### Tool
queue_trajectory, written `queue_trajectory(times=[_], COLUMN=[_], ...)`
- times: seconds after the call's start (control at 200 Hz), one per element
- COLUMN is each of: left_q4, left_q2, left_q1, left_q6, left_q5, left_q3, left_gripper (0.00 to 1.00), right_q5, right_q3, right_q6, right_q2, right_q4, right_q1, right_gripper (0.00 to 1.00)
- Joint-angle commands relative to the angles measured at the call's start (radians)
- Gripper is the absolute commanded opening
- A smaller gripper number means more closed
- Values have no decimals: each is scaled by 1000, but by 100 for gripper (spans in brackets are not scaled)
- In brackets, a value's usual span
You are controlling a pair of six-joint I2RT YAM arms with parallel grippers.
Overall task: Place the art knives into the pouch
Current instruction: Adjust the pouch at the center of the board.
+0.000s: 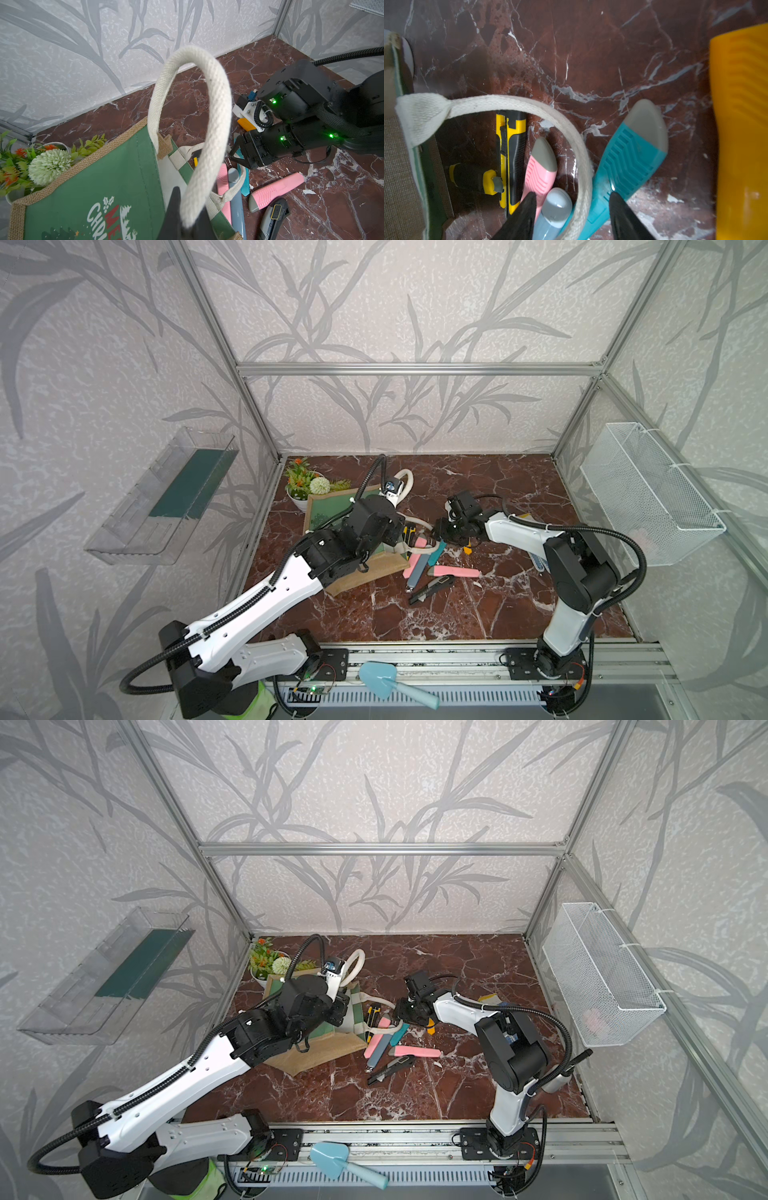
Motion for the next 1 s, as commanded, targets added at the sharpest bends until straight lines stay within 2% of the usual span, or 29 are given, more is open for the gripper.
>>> queue_trajectory(times=[0.0,0.28,0.385,0.62,0.755,0.999], left_q4=[75,56,63,88,108,130], left_q2=[-43,-38,-41,-40,-33,-25], left_q1=[6,6,7,7,6,6], left_q6=[7,6,9,36,60,88], left_q5=[-28,-35,-35,-54,-46,-25], left_q3=[-22,4,10,38,64,103], left_gripper=[0,0,0,0,0,0], right_q5=[-15,3,7,-6,-63,-73], right_q3=[30,53,60,77,73,105], right_q6=[19,25,25,10,37,45], right_q2=[32,89,101,61,29,53], right_q4=[16,8,12,19,54,37], right_q1=[-4,11,15,32,29,29], right_gripper=[57,53,48,48,47,47])
